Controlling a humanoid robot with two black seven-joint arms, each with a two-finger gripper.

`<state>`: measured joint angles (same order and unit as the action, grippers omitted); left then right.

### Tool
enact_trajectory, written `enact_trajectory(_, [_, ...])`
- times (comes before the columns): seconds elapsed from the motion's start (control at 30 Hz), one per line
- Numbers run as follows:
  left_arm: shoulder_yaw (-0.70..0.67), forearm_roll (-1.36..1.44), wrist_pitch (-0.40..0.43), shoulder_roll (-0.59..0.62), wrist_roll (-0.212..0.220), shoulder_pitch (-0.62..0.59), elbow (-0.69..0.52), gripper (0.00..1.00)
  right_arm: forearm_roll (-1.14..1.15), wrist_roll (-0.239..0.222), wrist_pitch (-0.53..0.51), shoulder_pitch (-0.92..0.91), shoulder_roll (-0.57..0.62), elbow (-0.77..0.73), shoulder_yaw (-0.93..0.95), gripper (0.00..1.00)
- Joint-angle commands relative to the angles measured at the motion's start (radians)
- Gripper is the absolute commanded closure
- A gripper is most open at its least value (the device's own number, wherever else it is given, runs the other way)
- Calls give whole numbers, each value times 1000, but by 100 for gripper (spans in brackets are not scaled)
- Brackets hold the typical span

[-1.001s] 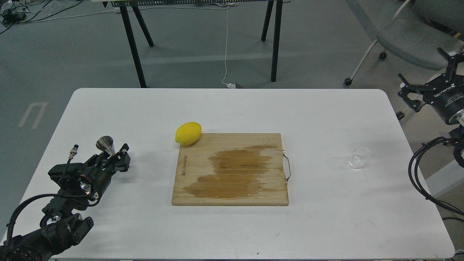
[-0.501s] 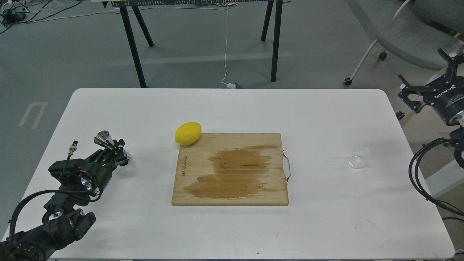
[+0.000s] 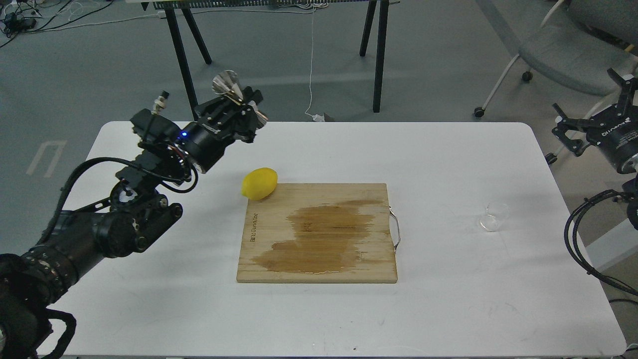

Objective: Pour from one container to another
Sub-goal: 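Lift the jigger with the left gripper and carry it over the board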

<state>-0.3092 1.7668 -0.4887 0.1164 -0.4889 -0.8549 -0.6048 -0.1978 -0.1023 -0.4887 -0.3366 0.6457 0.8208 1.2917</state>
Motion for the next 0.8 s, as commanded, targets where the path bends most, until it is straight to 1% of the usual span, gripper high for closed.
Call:
enact_trajectory(0.0, [5,159,0,-105,0,2,8,100,0,0,0,-2,0,-19,-2,1])
enact_trajectory(0.1, [27,232,0,-116,0,13,52,100,1,0,0,-2,0,-25,-3,1])
enact_trajectory(0.2, [117,244,0,-116,0,16,115,100,1,0,0,-2,0,-32,-6,1])
enact_trajectory(0.3, [145,244,0,-116,0,37,154,100,1,0,0,-4,0,-32,-6,1])
enact_trajectory(0.37, [151,247,0,-116,0,56,157,100,1,0,0,-4,0,-32,-6,1])
enact_trajectory(0.47, [171,252,0,-116,0,131,152,100,1,0,0,-2,0,-34,-6,1])
enact_trajectory(0.57, [180,253,0,-116,0,178,136,100,1,0,0,-1,0,-32,-8,1])
enact_trajectory(0.77, [182,253,0,-116,0,188,102,100,1,0,0,-1,-1,-32,-15,1])
